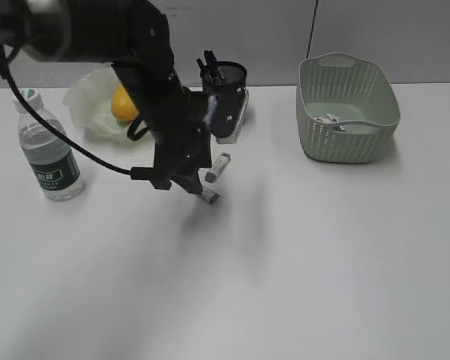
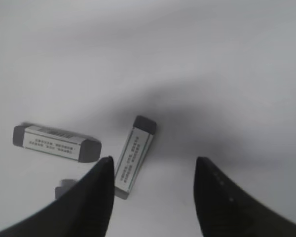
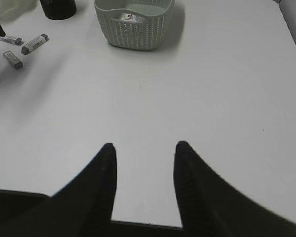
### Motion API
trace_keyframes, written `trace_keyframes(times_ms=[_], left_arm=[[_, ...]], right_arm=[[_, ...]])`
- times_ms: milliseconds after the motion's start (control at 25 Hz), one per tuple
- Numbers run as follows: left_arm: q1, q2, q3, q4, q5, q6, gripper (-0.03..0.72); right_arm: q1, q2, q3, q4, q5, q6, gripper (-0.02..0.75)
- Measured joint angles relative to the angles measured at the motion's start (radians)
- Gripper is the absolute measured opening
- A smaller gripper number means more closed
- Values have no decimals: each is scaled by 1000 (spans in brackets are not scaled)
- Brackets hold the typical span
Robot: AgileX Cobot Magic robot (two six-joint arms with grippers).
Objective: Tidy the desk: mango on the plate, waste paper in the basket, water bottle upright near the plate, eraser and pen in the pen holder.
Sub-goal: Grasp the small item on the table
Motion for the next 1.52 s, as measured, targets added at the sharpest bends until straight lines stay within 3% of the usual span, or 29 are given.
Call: trace_keyframes(times_ms=[320, 640, 1320, 1440, 1520], left_arm=[[0, 90, -26, -9, -50, 77, 389], [33, 154, -97, -63, -32, 90, 375], [57, 182, -104, -103, -35, 98, 345], [59, 184, -104, -110, -29, 98, 309], [59, 184, -104, -125, -35, 99, 241]], right_arm=[[0, 0, 0, 0, 0, 0, 319], [0, 0, 0, 0, 0, 0, 319], [0, 0, 0, -1, 0, 1, 317], [0, 0, 0, -1, 0, 1, 317], [0, 0, 0, -1, 0, 1, 317]])
